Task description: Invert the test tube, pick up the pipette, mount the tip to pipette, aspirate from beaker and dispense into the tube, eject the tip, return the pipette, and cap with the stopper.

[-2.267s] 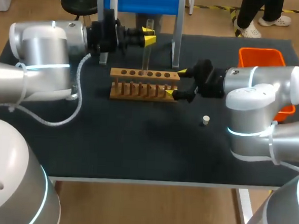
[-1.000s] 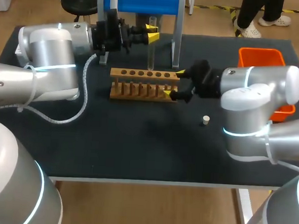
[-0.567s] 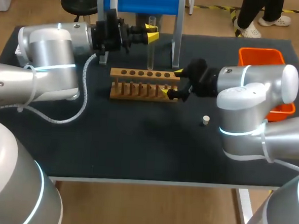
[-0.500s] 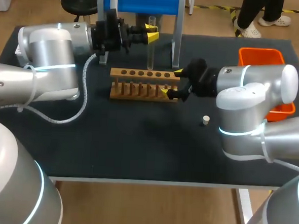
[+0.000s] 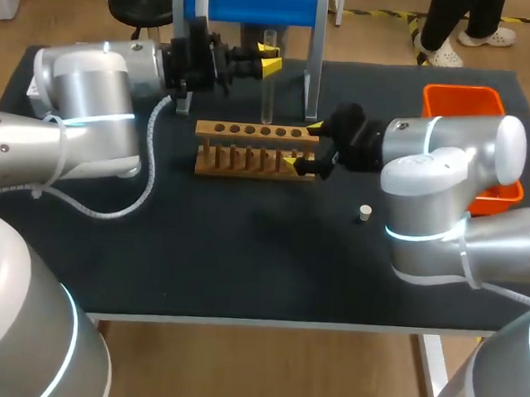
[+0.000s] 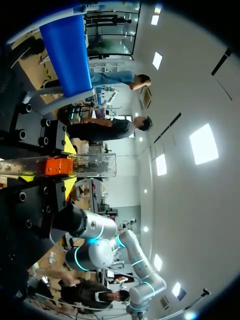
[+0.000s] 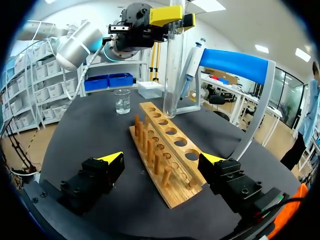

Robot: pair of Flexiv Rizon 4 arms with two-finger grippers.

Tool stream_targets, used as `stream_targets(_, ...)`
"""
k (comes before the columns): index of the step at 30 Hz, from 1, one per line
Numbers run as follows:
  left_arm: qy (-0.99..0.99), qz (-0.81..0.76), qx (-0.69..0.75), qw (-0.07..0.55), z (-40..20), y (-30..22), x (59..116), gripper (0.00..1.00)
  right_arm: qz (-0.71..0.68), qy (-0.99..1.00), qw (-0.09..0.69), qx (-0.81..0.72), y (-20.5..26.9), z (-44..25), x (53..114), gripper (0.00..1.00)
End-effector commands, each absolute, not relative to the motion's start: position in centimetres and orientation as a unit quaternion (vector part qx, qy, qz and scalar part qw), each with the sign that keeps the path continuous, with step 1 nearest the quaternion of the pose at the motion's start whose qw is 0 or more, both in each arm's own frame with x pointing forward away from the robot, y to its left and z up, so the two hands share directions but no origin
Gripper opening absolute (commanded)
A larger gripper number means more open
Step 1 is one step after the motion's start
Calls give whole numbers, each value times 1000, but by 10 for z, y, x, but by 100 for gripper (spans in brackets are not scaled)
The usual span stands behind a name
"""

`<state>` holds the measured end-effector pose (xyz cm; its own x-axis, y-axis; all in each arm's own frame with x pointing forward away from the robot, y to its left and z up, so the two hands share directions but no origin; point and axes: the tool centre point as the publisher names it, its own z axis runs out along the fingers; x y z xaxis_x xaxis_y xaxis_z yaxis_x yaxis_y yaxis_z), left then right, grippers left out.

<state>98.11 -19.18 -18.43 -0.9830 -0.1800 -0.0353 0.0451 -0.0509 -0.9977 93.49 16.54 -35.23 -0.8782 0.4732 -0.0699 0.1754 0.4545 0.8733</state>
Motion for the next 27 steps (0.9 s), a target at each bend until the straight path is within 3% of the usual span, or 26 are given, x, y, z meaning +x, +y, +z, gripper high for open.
stream_targets(1,682,-726,-49,75,-190,-193,985,0,486,838,155,194,166,-353,935,100)
stream_targets(27,685,-724,-56,64,-207,-196,992,0,486,838,155,194,166,-353,935,100)
